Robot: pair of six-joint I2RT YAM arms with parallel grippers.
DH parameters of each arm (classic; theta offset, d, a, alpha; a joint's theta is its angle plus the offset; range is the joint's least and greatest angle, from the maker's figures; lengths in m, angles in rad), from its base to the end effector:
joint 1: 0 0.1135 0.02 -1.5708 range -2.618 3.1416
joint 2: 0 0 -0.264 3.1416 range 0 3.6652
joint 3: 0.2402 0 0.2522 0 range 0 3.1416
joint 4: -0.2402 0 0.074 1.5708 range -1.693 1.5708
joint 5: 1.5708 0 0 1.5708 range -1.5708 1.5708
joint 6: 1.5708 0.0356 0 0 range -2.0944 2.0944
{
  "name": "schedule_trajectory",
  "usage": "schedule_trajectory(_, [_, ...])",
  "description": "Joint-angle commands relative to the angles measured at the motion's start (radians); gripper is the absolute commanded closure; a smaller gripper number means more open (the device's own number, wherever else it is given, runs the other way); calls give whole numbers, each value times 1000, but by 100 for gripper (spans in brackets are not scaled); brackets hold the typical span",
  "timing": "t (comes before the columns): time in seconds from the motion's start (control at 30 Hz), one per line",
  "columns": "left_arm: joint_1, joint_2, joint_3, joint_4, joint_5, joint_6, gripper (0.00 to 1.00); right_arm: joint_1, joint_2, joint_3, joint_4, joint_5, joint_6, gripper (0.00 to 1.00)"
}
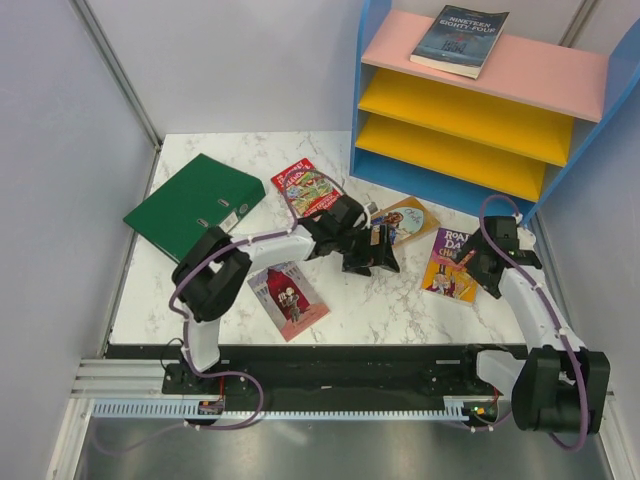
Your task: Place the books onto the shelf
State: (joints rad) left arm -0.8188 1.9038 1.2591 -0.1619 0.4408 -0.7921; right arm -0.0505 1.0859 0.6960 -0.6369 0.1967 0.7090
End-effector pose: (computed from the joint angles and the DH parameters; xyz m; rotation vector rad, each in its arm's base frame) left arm 0.2701 -0.3110 0.1871 0.2758 2.6641 -1.1871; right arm 0.2021 -0.0172 0.2163 1.0166 2.3566 -0.0082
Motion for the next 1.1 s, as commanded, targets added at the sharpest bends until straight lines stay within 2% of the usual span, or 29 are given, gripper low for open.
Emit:
schedule_trajectory(0.0, [-39, 99, 159, 76, 55, -12, 1, -78, 45, -41, -23, 44, -34, 2])
schedule_trajectory(0.13, [-54, 191, 241, 113, 87, -48, 1, -158, 118, -23, 9, -19, -39, 2])
schedule_trajectory(0.37, [-72, 302, 361, 128, 116, -99, 1, -170, 215, 0, 121, -141, -131, 2])
schedule_trajectory(0.43, [-85, 325, 376, 128, 111, -107, 1, -170, 201, -18, 134, -189, -138, 2])
schedule_trajectory(0.53, [-92, 337, 367, 130, 107, -111, 1, -170, 122, -67, 181, -279, -146, 8])
schedule_trajectory(0.63, [-92, 334, 341, 130, 99, -111, 1, -170, 7, -93, 187, -336, -132, 18])
schedule_trajectory(0.67, [-92, 334, 336, 130, 102, -110, 1, -170, -21, -98, 187, -350, -128, 26])
schedule_trajectory(0.77, [-92, 334, 324, 124, 108, -104, 1, -170, -102, -96, 189, -359, -102, 34])
schedule_trajectory(0.83, [-91, 331, 318, 122, 104, -102, 1, -170, -118, -92, 189, -358, -92, 47])
schedule_trajectory(0.87, [-92, 331, 315, 121, 104, -101, 1, -170, -116, -84, 181, -361, -91, 60])
schedule_trajectory(0.9, [-92, 331, 315, 116, 102, -98, 1, -170, -112, -85, 183, -365, -89, 65])
schedule_trajectory(0.97, [-92, 328, 307, 116, 104, -95, 1, -170, -86, -88, 187, -384, -94, 72])
schedule_trajectory(1.07, [-92, 327, 296, 116, 107, -90, 1, -170, -49, -102, 204, -398, -98, 73])
